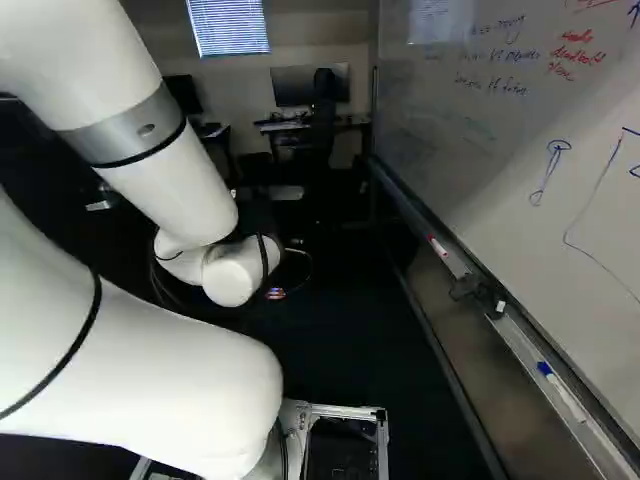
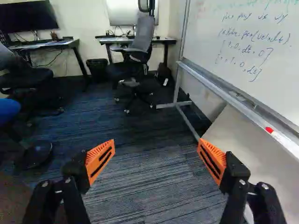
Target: Open the door and move inside
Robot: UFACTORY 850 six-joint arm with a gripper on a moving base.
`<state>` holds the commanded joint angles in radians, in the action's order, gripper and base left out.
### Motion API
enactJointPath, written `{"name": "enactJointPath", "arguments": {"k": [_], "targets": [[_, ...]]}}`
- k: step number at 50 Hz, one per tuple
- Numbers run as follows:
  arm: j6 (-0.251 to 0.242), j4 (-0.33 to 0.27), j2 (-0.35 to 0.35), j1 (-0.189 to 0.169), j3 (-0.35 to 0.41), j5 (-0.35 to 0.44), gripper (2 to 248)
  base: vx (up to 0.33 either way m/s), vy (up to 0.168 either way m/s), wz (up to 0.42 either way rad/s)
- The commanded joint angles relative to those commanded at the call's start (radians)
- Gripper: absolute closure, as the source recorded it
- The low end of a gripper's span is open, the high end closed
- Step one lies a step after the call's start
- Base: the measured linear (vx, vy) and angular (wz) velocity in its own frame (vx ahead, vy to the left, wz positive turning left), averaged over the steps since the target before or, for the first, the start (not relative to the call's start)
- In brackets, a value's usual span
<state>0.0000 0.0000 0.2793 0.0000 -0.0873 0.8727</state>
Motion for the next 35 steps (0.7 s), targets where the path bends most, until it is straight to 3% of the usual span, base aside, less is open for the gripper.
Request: {"name": "enactJointPath", "arguments": {"k": [35], "targets": [[0.000, 0.000, 0.000, 0.000, 0.000, 0.000, 3, 0.216, 0.018, -0.013]]}}
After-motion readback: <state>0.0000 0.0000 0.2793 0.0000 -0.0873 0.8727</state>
